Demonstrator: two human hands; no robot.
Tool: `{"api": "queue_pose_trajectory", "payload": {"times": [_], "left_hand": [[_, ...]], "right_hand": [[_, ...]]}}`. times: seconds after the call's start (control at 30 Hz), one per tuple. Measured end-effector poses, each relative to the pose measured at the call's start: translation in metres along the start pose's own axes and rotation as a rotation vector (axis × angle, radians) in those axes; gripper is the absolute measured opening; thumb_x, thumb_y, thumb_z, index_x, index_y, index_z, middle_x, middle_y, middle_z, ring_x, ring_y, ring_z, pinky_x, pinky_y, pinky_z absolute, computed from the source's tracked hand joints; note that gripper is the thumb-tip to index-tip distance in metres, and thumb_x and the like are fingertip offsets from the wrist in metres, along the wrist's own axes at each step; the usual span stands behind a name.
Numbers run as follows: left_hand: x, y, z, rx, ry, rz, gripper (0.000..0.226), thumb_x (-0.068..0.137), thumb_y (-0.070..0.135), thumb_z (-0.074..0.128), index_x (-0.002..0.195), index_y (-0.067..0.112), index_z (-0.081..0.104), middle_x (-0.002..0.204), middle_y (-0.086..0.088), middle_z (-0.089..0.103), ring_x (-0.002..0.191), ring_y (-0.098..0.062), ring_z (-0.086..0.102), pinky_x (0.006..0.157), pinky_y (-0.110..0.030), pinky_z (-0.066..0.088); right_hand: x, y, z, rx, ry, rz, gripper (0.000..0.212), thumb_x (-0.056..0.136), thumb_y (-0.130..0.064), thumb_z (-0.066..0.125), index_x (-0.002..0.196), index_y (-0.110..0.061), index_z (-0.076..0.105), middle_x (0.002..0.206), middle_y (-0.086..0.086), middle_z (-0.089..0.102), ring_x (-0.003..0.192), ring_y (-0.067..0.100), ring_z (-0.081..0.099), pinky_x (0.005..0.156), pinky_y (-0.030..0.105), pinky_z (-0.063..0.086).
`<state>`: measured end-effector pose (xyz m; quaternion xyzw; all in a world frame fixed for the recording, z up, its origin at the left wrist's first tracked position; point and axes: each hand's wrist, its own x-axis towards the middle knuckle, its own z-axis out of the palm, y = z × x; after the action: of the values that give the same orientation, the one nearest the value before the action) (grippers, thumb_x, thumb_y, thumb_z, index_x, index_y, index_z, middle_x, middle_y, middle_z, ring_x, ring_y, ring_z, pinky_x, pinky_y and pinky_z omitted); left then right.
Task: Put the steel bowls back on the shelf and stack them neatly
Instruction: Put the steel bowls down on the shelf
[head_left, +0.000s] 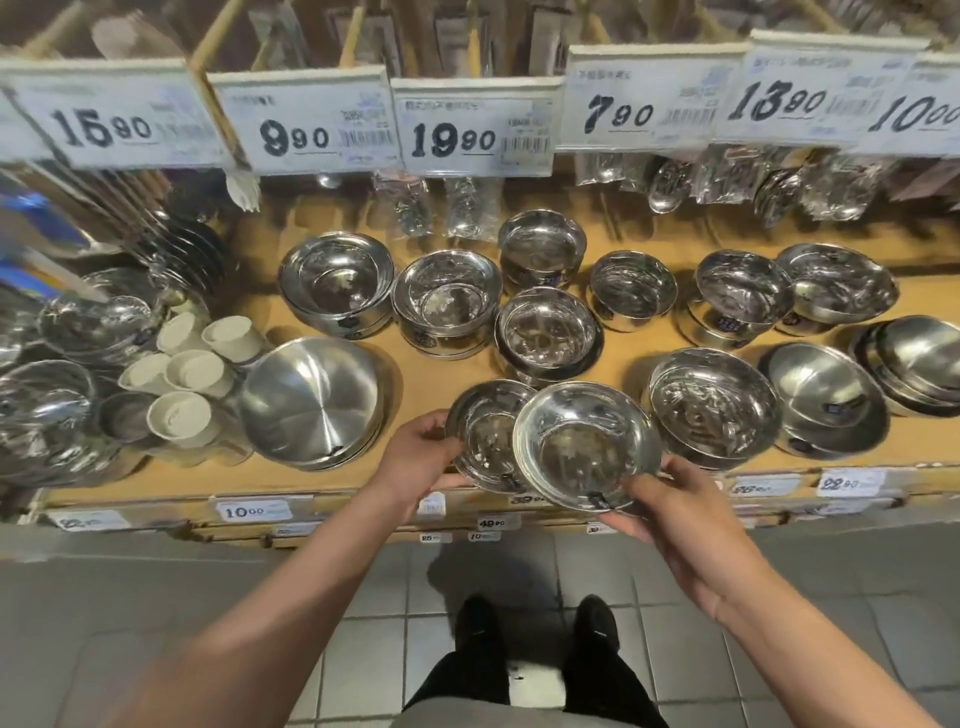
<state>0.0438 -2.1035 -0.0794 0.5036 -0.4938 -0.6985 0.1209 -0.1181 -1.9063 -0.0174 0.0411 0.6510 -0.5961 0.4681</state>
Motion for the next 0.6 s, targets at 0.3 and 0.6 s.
{"api": "queue_pose_trajectory", "payload": {"times": [0.3,0.6], "left_hand": [[-0.002,-0.009,-0.015,0.038,0.105,0.068,0.029,0.089,0.003,0.073,0.113,0.018,0.071,0.078,0.002,0.068,0.054,-0.006,0.054,0.055,-0.021,0.044],[0.000,-0.009,-0.019,0.076,0.094,0.123,0.031,0.095,-0.001,0.062,0.117,0.019,0.071,0.085,0.000,0.070,0.053,0.000,0.056,0.051,-0.012,0.045]], "right_hand": [[0.026,0.005,0.036,-0.043,-0.019,0.054,0.022,0.091,0.010,0.060,0.110,-0.002,0.058,0.113,0.030,0.065,0.097,0.036,0.067,0.057,0.026,0.062],[0.032,0.005,0.053,-0.077,-0.054,0.032,0.020,0.096,0.005,0.060,0.110,-0.008,0.055,0.118,0.021,0.066,0.099,0.030,0.071,0.064,0.030,0.064]]}}
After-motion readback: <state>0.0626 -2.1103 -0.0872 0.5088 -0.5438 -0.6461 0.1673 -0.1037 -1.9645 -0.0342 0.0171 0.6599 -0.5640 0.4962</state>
